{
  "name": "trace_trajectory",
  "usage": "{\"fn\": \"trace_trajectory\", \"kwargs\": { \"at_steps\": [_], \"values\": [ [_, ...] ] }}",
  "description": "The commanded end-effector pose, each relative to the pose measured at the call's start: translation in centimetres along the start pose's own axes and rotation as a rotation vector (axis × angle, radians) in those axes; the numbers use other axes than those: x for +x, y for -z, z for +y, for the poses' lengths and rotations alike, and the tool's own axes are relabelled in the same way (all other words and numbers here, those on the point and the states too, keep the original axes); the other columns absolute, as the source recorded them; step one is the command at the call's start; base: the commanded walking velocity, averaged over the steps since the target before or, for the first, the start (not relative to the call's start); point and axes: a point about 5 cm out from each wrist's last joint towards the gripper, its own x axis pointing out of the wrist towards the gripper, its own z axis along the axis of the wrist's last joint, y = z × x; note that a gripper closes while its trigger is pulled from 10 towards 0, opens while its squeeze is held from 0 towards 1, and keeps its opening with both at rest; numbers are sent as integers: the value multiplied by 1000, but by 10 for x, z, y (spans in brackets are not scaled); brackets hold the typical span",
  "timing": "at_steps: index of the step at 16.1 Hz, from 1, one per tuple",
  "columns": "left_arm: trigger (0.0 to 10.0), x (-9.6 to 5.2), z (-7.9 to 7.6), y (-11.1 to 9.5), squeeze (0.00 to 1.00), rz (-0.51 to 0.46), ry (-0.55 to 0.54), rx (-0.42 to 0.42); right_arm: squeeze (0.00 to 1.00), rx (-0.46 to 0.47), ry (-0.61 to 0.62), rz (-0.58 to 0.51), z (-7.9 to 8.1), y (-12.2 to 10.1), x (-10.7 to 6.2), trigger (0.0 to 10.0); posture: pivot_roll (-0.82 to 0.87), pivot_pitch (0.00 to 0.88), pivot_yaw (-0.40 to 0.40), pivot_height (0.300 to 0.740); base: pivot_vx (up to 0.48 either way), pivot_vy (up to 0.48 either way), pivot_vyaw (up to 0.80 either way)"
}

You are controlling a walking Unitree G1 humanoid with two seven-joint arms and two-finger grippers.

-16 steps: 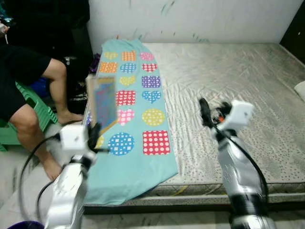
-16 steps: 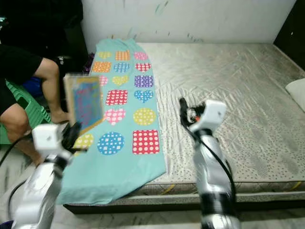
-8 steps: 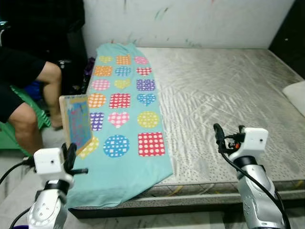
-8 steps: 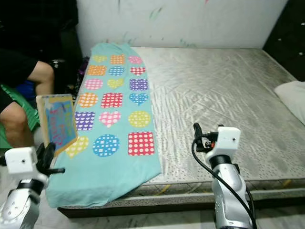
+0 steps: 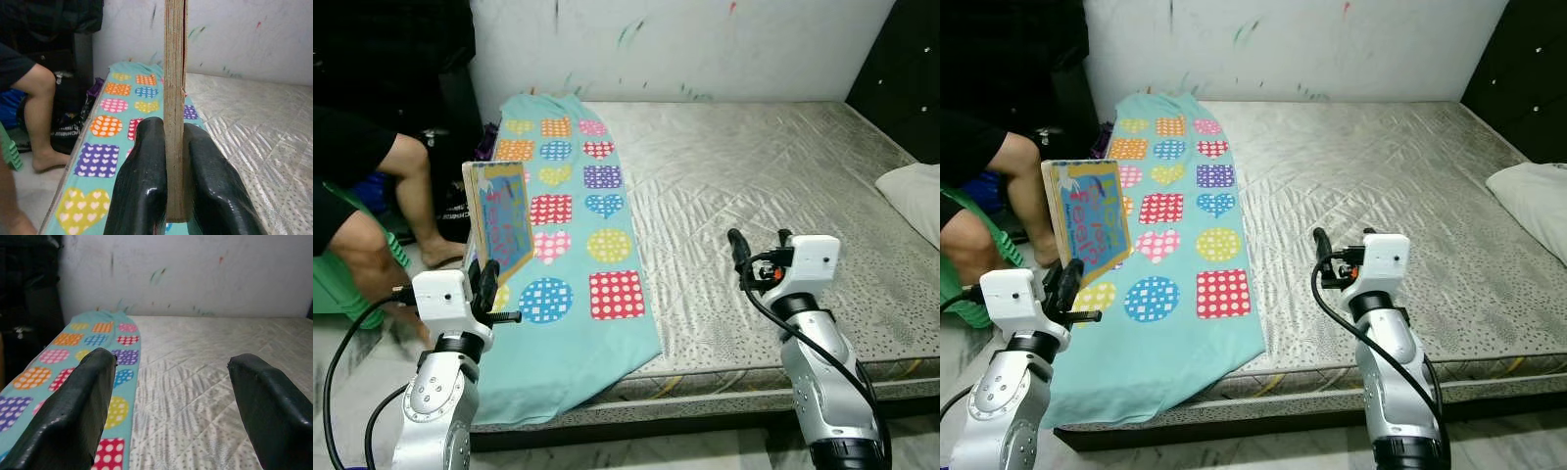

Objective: Clean up the room

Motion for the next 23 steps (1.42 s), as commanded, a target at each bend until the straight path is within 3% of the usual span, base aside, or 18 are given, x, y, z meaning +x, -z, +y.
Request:
{"fn": "trace_trajectory", "kwargs": {
  "at_steps": [1,5,13,18,23],
  "values": [
    [10000,2,-5,-7,0,-38,23,-4,0,-5,-11,-6,1,-2,3,10000,-63,0,-48,740,0,0,0],
    [10000,-3,-11,-7,0,-43,53,-16,0,-16,-65,-30,16,-8,13,10000,-61,0,-58,740,0,0,0],
    [10000,-1,-18,-7,0,-19,123,-12,0,-32,-28,-27,6,-7,9,10000,-75,0,-25,740,248,0,0],
    [10000,0,-18,-8,0,-23,120,-16,0,-27,-62,-25,15,-6,13,10000,-65,0,-40,740,321,0,0],
    [10000,4,-21,-9,0,-29,114,-24,0,-29,-50,-33,13,-7,14,10000,-69,0,-31,740,199,0,0]
  ]
}}
